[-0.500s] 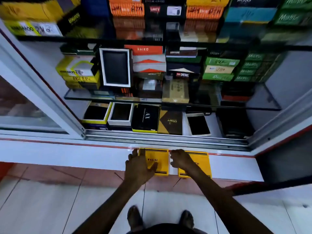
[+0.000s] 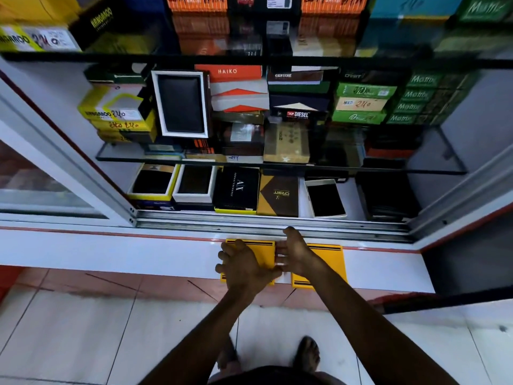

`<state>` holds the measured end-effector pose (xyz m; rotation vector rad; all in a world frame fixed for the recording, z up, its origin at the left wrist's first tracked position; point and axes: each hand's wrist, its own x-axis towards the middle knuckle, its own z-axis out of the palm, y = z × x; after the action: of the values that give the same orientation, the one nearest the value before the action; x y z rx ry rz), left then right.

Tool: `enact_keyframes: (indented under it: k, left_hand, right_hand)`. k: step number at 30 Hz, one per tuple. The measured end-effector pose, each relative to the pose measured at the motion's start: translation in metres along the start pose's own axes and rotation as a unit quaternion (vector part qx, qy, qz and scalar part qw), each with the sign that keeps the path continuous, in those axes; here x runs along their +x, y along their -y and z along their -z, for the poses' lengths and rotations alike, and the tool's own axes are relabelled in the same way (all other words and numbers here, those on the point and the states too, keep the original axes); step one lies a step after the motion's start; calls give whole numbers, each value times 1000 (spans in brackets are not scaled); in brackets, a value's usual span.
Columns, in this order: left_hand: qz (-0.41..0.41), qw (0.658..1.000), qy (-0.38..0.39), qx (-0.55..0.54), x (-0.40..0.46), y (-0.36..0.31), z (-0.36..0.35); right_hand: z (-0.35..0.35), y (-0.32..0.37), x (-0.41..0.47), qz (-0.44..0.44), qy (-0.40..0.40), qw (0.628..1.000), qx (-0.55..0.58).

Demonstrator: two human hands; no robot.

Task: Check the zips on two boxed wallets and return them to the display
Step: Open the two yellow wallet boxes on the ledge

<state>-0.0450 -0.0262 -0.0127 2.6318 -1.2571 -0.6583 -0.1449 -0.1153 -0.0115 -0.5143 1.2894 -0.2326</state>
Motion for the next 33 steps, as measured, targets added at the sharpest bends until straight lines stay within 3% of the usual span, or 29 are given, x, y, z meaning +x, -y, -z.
enact_keyframes:
  k: [5, 8, 10, 12, 17, 21, 26, 33]
  left_hand:
    - [11, 997, 25, -77, 6, 6, 7]
    - [11, 976, 46, -213, 12, 19, 24]
    - [18, 939, 83, -333, 17, 36, 38]
    - [43, 891, 101, -441, 22, 58, 50]
    - [79, 810, -10, -582, 28, 106, 69]
    - [94, 775, -96, -617, 27, 131, 64]
    - [114, 771, -104, -617, 30, 127, 39]
    - [153, 856, -114, -480, 32, 101, 17]
  right_hand:
    - [5, -3, 0, 5, 27, 999, 26]
    - [0, -12, 7, 85, -33, 990, -103]
    - [-3, -19, 16, 153, -122, 939, -284]
    - [-7, -23, 17, 215, -180, 874, -396]
    - [-3, -25, 18, 279, -218, 821, -449]
    - [8, -31, 13, 288, -232, 846, -385]
    - [-6, -37, -2, 292, -201, 891, -285]
    - [-45, -42, -3, 308, -184, 914, -188]
